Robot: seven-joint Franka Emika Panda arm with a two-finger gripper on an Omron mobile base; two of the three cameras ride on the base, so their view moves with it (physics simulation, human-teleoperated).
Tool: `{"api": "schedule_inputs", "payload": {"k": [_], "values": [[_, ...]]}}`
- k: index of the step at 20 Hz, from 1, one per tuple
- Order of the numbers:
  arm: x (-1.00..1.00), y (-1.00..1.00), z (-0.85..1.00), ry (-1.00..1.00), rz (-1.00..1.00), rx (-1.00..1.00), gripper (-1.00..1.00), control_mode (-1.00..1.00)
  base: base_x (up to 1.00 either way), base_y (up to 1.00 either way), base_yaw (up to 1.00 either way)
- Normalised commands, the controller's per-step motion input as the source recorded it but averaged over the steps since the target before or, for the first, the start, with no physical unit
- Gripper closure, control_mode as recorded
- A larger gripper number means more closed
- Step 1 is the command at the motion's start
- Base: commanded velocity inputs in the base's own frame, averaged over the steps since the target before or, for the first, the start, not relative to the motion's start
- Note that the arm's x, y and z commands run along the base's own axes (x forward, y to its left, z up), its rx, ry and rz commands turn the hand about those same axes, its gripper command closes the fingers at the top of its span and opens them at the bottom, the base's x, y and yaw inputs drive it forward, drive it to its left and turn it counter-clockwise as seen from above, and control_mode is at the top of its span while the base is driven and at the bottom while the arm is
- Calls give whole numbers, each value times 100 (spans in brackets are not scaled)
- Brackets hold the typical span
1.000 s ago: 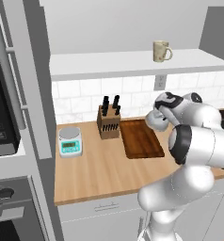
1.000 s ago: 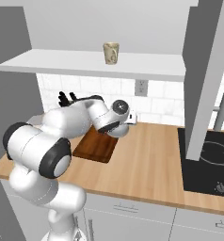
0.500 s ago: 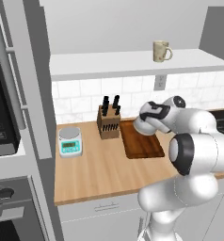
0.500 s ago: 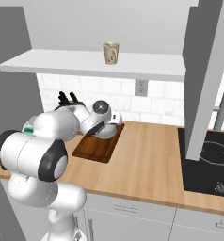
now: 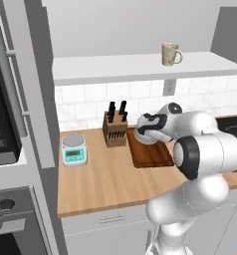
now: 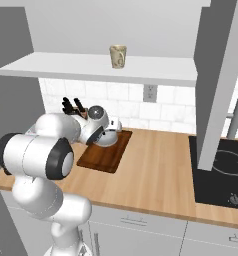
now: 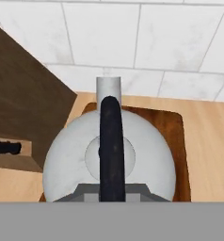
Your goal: Pick the kettle from the counter and place it on the tray. Then pick the mug from the cabinet and place it on the tray. Then close the cabinet doors.
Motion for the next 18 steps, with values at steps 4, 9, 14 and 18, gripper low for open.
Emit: {"api": "schedule_inputs", "payload": {"k": [4,9,14,18], "values": [[4,0,-36,0,0,-8,100,-100,0,0,0],[0,0,-22,0,0,-3,100,-100,0,0,0],[0,0,-4,0,0,0,100,-100,0,0,0],[1,0,-1,0,0,0,-100,-100,0,0,0]]}}
